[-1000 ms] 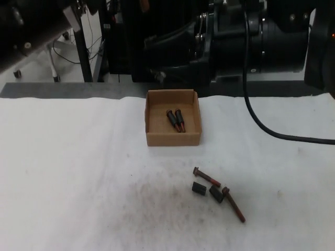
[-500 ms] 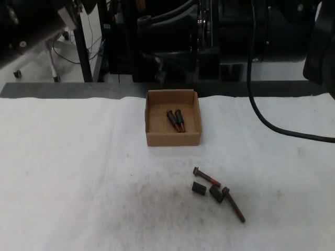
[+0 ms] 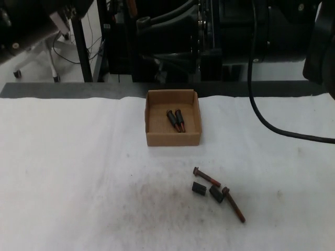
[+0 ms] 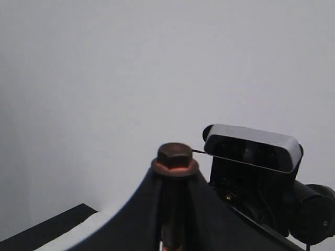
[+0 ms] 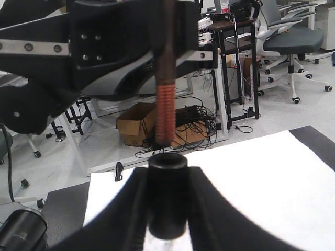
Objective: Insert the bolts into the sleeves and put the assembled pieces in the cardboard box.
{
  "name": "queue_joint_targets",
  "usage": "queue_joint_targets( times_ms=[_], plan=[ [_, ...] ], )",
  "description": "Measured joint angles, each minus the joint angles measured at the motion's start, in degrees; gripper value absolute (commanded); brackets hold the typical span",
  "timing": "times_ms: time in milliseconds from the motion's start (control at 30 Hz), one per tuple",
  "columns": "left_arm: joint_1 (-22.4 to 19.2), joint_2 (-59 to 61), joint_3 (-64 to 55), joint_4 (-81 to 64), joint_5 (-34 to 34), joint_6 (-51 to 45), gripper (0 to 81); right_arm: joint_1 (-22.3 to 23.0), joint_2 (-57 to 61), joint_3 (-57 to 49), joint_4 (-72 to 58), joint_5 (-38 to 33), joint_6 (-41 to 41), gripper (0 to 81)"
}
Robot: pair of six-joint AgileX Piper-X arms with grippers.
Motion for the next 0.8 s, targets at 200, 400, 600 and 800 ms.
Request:
queue_joint_targets(
  times_ms=[200,400,600,800],
  plan=[
    [-0.92,0.00,0.00,0.27,0.46,0.00,0.3,0.00,0.00,0.00,0.00,0.00,0.00,0.3],
    [-0.91,0.00,0.00,0.27,0.46,1.28,0.3,0.00,0.00,0.00,0.00,0.00,0.00,0.3],
    [-0.91,0.00,0.00,0.76,0.46,1.29,0.3,1.32,0.00,0.00,0.00,0.00,0.00,0.3],
    [-0.91,0.00,0.00,0.74,0.46,1.29,0.3,2.11,0.00,0.00,0.00,0.00,0.00,0.3]
  ],
)
